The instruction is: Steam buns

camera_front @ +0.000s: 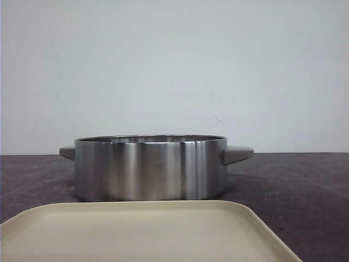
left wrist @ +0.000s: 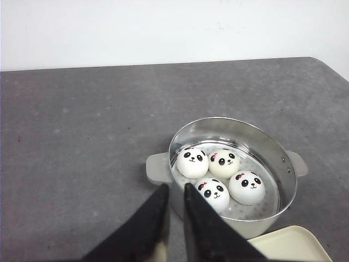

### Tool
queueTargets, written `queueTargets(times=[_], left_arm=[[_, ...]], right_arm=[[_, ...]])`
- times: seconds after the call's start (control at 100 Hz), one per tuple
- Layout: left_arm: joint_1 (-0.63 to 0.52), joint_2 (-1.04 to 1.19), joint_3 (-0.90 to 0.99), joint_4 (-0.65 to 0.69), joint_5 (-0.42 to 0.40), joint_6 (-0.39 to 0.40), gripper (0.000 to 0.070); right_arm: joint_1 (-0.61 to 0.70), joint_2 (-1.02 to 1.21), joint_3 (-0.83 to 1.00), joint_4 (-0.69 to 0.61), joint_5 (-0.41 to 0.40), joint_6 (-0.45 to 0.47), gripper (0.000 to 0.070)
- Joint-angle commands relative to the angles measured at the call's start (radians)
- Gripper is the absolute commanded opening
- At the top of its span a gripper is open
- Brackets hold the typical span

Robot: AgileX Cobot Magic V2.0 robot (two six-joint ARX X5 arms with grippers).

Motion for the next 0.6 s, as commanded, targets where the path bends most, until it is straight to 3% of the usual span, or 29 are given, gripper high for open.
queueTargets(times=[0.0,0.12,0.26,0.59], left_arm=[[-0.003,0.003,0.017,0.011,0.000,-0.005,0.0003],[-0.003,0.003,0.017,0.011,0.000,-0.005,0.0003],[-0.003,0.003,0.017,0.011,0.000,-0.005,0.0003],[-0.003,0.003,0.017,0.011,0.000,-0.005,0.0003]], right_arm=[[-0.018,-0.017,0.001,-0.039,0.013,-0.031,0.0007],[-0.100,-0.077,-0.087,-0.024,0.013,-0.111,0.0008],[-0.198,-0.216,-0.288,0.102,-0.039,-0.196,0.0008],[-0.509,-0.686,-0.804,0.183,-0.147,-0.198,0.0008]])
